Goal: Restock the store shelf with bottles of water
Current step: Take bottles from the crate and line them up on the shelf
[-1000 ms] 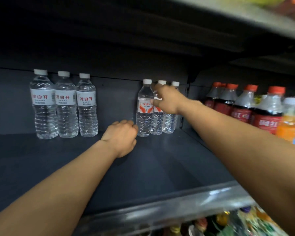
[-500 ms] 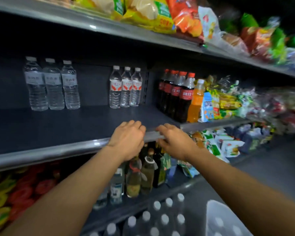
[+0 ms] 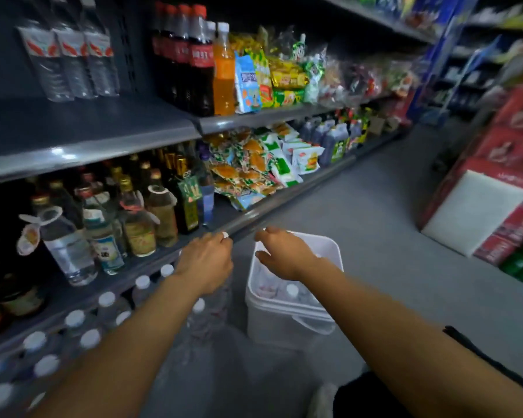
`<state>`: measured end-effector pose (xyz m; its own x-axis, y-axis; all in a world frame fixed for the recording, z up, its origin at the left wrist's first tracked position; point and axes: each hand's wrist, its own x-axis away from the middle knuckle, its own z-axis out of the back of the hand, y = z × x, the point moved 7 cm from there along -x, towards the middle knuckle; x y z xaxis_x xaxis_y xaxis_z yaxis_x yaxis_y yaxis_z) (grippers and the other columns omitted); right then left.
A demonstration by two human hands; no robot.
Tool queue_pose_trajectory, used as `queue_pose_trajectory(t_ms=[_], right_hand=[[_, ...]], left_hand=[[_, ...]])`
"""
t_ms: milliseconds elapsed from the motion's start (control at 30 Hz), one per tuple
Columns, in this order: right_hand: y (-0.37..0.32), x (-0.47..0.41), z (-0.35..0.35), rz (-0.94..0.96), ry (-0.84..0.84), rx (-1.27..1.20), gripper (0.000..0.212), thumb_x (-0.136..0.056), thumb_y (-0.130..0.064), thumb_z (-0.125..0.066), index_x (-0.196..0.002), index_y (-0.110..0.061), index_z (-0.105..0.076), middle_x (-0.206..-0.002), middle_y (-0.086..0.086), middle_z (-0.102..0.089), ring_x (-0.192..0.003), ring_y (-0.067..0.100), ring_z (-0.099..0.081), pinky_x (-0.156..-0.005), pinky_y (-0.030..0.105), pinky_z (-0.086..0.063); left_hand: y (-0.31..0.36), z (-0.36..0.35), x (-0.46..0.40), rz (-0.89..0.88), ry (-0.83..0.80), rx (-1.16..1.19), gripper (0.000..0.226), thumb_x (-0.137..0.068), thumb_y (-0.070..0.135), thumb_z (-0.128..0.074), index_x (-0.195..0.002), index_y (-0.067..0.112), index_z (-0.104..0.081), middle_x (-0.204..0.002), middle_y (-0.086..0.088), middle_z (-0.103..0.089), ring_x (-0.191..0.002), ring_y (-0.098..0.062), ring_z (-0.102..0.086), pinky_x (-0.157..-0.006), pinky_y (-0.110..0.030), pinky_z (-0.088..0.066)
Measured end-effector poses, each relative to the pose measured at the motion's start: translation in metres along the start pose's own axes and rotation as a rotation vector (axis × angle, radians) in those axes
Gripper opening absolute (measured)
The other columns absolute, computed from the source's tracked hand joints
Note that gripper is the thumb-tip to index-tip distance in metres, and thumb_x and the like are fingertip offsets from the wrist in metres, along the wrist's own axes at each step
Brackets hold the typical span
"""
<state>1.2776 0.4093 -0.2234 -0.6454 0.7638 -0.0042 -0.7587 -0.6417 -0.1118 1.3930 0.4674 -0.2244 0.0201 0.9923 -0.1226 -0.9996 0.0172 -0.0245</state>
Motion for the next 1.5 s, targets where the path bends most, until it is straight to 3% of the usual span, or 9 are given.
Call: queue_pose_trajectory(t_ms=[133, 400, 567, 900, 1233, 1400, 1500], right_hand=[[0.042, 0.020, -0.053, -0.083, -0.094, -0.011, 0.040, -0.099, -0.029, -0.046, -0.134, -0.010, -0.047, -0.134, 0.015, -0.049, -0.120, 0.034, -0.048, -0.097, 0.041, -0.042], [0.101, 0.028, -0.130, -0.220, -0.269, -0.041, 0.050, -0.098, -0.038, -0.047, -0.140, -0.012, -0.039, -0.138, 0.019, -0.044, -0.123, 0.037, -0.046, -0.103, 0.044, -0.038], [0.110, 0.009, -0.151, -0.265, -0.336, -0.105, 0.052, -0.093, -0.038, -0.056, -0.136, -0.013, -0.045, -0.141, 0.016, -0.045, -0.126, 0.034, -0.046, -0.102, 0.040, -0.039], [0.116, -0.004, -0.165, -0.295, -0.343, -0.174, 0.043, -0.089, -0.026, -0.062, -0.126, -0.008, -0.049, -0.130, 0.018, -0.053, -0.116, 0.035, -0.052, -0.094, 0.039, -0.043], [0.091, -0.005, -0.059, -0.246, -0.077, -0.174, 0.037, -0.088, -0.028, -0.062, -0.118, -0.007, -0.057, -0.119, 0.017, -0.061, -0.104, 0.035, -0.057, -0.080, 0.032, -0.040], [0.063, -0.010, 0.028, -0.158, 0.105, -0.139, 0.031, -0.086, -0.029, -0.061, -0.103, -0.004, -0.059, -0.107, 0.019, -0.063, -0.096, 0.039, -0.058, -0.078, 0.038, -0.049], [0.039, -0.011, 0.084, -0.092, 0.218, -0.089, 0.030, -0.088, -0.028, -0.060, -0.092, 0.001, -0.056, -0.092, 0.021, -0.060, -0.086, 0.038, -0.056, -0.065, 0.036, -0.040]], left_hand=[[0.033, -0.064, 0.000, -0.008, -0.150, 0.079, 0.022, -0.095, 0.022, -0.041, -0.106, 0.010, -0.055, -0.120, -0.010, -0.054, -0.109, -0.030, -0.054, -0.078, -0.036, -0.040], [0.050, -0.157, 0.016, -0.010, -0.346, 0.142, 0.026, -0.092, 0.023, -0.046, -0.107, 0.005, -0.057, -0.119, -0.016, -0.056, -0.109, -0.036, -0.055, -0.087, -0.040, -0.045], [0.040, -0.192, 0.028, 0.024, -0.467, 0.123, 0.029, -0.091, 0.027, -0.047, -0.109, 0.008, -0.059, -0.121, -0.016, -0.058, -0.109, -0.035, -0.056, -0.088, -0.039, -0.047], [0.042, -0.210, 0.019, -0.032, -0.469, 0.100, 0.028, -0.093, 0.027, -0.044, -0.110, 0.008, -0.058, -0.122, -0.013, -0.055, -0.110, -0.031, -0.055, -0.087, -0.038, -0.044], [0.024, -0.127, 0.013, 0.000, -0.280, 0.182, 0.021, -0.092, 0.022, -0.045, -0.098, 0.006, -0.057, -0.111, -0.014, -0.057, -0.099, -0.034, -0.057, -0.081, -0.041, -0.047], [0.011, -0.052, 0.008, 0.011, -0.120, 0.108, 0.022, -0.094, 0.024, -0.045, -0.102, 0.008, -0.058, -0.112, -0.014, -0.056, -0.100, -0.034, -0.056, -0.075, -0.038, -0.044], [-0.001, -0.002, 0.006, 0.015, -0.017, 0.078, 0.023, -0.095, 0.024, -0.044, -0.106, 0.009, -0.056, -0.111, -0.012, -0.055, -0.101, -0.032, -0.054, -0.073, -0.037, -0.042]])
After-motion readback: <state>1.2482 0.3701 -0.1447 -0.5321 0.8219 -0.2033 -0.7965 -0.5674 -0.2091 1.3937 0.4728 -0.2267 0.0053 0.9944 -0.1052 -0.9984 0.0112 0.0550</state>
